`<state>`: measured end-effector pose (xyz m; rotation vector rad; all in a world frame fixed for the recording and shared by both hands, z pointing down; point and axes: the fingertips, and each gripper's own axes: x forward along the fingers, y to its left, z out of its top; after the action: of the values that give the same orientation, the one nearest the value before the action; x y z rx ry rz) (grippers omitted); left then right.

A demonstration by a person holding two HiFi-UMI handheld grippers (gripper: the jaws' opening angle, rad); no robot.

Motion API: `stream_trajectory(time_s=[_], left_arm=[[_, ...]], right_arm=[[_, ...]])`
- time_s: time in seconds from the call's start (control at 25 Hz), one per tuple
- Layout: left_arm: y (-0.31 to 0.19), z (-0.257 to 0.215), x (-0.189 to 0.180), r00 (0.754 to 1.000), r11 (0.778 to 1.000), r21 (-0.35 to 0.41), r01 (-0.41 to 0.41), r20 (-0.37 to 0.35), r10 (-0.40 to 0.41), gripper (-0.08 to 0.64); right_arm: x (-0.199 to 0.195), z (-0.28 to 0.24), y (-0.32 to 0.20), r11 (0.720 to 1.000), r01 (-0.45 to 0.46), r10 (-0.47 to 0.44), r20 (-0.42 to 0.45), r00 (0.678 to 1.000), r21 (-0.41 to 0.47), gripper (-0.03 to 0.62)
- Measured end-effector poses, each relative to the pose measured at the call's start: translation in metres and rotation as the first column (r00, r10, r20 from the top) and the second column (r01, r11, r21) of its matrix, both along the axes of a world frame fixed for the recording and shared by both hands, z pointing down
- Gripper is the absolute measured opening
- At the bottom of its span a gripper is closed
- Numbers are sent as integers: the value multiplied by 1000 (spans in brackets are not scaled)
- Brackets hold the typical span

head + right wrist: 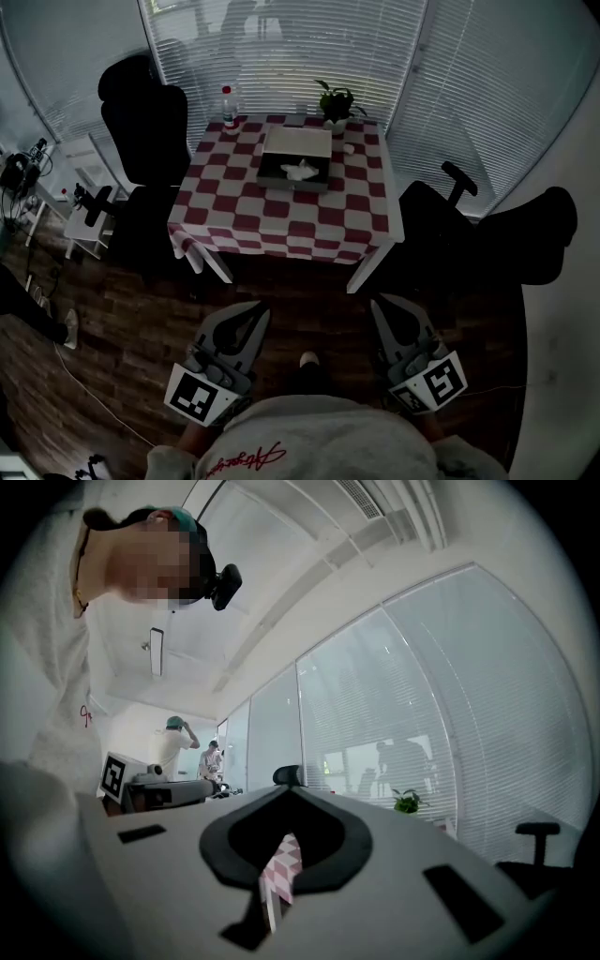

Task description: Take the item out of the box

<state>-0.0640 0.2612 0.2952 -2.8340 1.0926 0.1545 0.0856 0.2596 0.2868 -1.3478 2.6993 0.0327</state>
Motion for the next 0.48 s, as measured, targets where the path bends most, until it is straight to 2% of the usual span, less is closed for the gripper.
stream_trajectory(time_s=[0.48], left_arm=[[-69,-11,39,999,998,36,42,-5,-42,17]], right_arm=[[40,1,-76,999,43,-43,1,999,-4,9]])
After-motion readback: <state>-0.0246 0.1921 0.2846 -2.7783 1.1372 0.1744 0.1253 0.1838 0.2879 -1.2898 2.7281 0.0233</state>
